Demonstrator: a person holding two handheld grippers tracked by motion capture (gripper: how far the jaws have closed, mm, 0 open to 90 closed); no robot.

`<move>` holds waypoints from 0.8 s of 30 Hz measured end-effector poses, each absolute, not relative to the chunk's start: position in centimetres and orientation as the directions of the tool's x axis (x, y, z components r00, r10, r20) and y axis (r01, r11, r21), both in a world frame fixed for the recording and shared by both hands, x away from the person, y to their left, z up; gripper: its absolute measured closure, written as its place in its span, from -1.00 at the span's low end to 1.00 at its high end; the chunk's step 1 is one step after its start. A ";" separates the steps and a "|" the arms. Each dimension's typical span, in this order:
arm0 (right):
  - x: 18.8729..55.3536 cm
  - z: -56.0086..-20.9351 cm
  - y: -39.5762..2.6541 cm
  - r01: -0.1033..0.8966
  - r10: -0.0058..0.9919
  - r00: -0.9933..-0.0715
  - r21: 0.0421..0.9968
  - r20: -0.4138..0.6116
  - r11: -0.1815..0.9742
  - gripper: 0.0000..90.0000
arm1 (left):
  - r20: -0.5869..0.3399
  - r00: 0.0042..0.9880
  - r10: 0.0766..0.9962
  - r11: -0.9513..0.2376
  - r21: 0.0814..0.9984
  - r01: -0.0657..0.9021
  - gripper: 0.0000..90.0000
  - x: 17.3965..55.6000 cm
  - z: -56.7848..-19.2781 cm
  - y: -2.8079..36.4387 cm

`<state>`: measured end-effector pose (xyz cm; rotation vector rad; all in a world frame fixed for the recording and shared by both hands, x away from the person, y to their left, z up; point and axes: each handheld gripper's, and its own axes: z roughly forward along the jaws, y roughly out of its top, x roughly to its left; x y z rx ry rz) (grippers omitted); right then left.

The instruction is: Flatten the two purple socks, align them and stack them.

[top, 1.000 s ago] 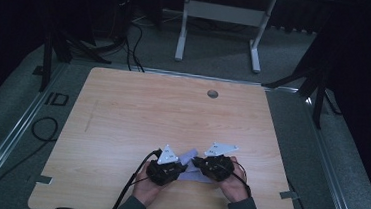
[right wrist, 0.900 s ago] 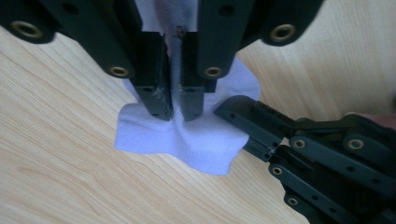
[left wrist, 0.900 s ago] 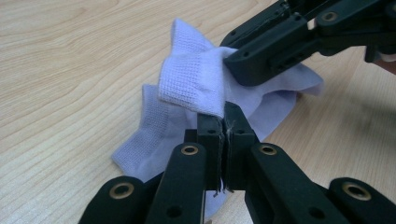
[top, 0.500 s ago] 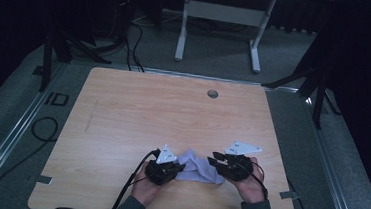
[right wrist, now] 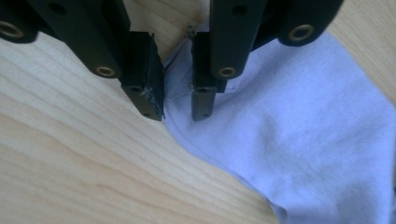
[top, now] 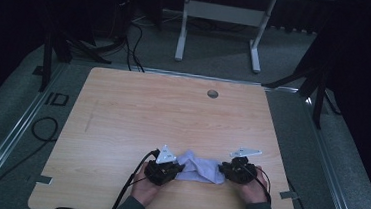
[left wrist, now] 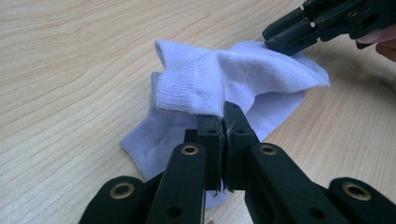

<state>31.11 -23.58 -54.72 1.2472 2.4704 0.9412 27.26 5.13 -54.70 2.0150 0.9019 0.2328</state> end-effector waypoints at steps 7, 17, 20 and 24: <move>31.2 -54.9 -23.6 0.651 0.787 -0.610 0.626 0.095 0.429 0.80 | -0.172 0.716 0.677 -0.340 0.789 0.511 0.95 27.3 -54.7 5.4; 31.2 -55.0 -23.7 0.661 0.790 -0.602 0.627 0.115 0.413 0.84 | -0.180 0.703 0.688 -0.327 0.788 0.522 0.95 27.3 -54.6 6.4; 31.3 -55.1 -23.8 0.662 0.790 -0.601 0.628 0.119 0.409 0.84 | -0.182 0.702 0.689 -0.327 0.786 0.525 0.95 27.3 -54.6 6.6; 31.3 -55.1 -23.8 0.664 0.790 -0.600 0.629 0.124 0.405 0.85 | -0.188 0.694 0.695 -0.325 0.779 0.536 0.95 27.2 -54.7 6.9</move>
